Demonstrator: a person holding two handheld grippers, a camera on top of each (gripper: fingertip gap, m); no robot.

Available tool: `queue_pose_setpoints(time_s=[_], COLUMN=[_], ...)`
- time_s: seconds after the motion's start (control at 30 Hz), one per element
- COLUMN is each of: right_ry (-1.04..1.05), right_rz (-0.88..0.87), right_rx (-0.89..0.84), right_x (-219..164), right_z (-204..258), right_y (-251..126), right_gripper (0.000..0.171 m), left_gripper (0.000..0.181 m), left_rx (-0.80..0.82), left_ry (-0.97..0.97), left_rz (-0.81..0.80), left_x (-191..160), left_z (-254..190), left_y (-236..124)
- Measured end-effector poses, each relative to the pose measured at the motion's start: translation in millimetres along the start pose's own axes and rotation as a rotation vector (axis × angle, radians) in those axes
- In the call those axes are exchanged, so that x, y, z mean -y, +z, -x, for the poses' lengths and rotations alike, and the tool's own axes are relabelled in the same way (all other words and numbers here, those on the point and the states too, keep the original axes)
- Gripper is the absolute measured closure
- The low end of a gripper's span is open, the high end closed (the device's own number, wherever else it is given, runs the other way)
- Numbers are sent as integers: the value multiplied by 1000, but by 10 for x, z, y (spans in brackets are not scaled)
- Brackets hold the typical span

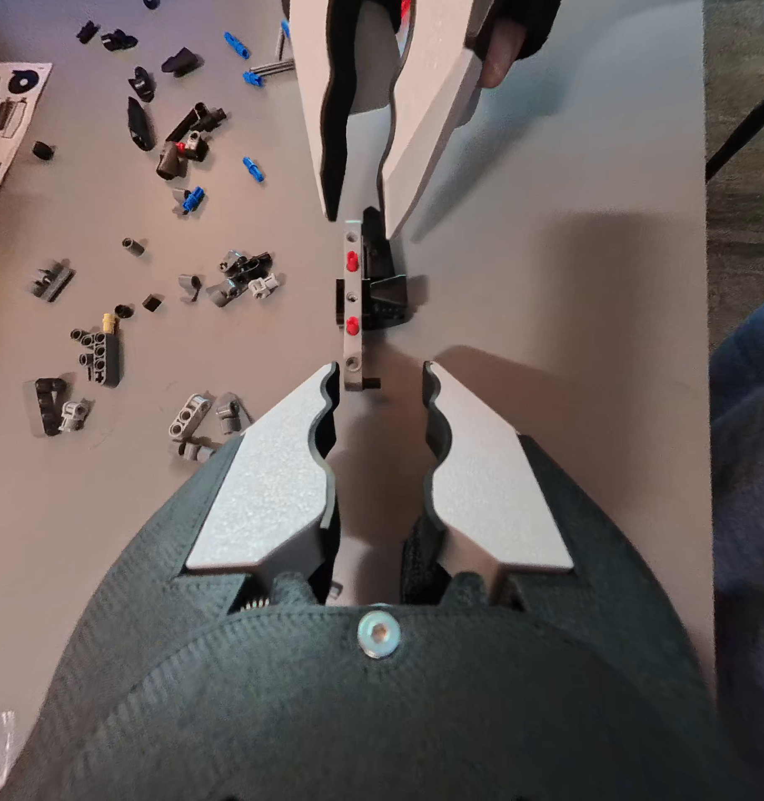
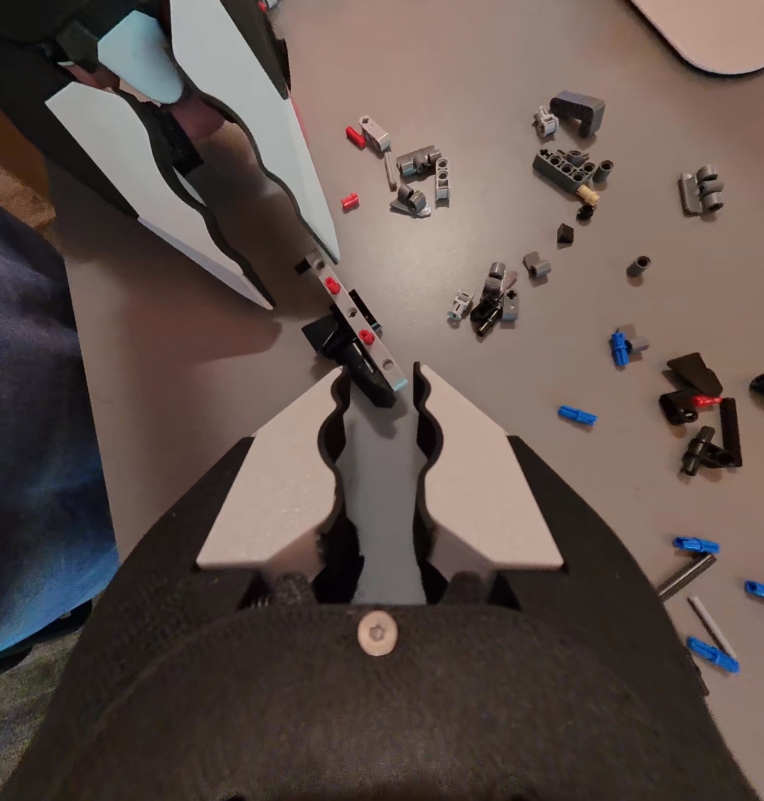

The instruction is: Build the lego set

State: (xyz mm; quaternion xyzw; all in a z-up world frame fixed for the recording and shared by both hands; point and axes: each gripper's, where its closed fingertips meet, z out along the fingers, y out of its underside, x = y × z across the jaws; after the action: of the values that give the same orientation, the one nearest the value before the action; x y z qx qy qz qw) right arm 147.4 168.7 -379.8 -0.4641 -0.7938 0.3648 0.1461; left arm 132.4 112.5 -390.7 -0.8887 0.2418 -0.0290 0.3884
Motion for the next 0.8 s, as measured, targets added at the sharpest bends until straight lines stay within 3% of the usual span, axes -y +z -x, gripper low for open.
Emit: queue_pose_setpoints(time_s=[0.8], right_ry=[158], right_rz=[-97], right_rx=[-107], right_x=[-39], right_z=[52], right_y=[-270], right_gripper=[137], left_gripper=[137], left_rx=[26], left_ry=[-5], left_rz=[-21], left_x=[-63], left_z=[51], left_y=[-137])
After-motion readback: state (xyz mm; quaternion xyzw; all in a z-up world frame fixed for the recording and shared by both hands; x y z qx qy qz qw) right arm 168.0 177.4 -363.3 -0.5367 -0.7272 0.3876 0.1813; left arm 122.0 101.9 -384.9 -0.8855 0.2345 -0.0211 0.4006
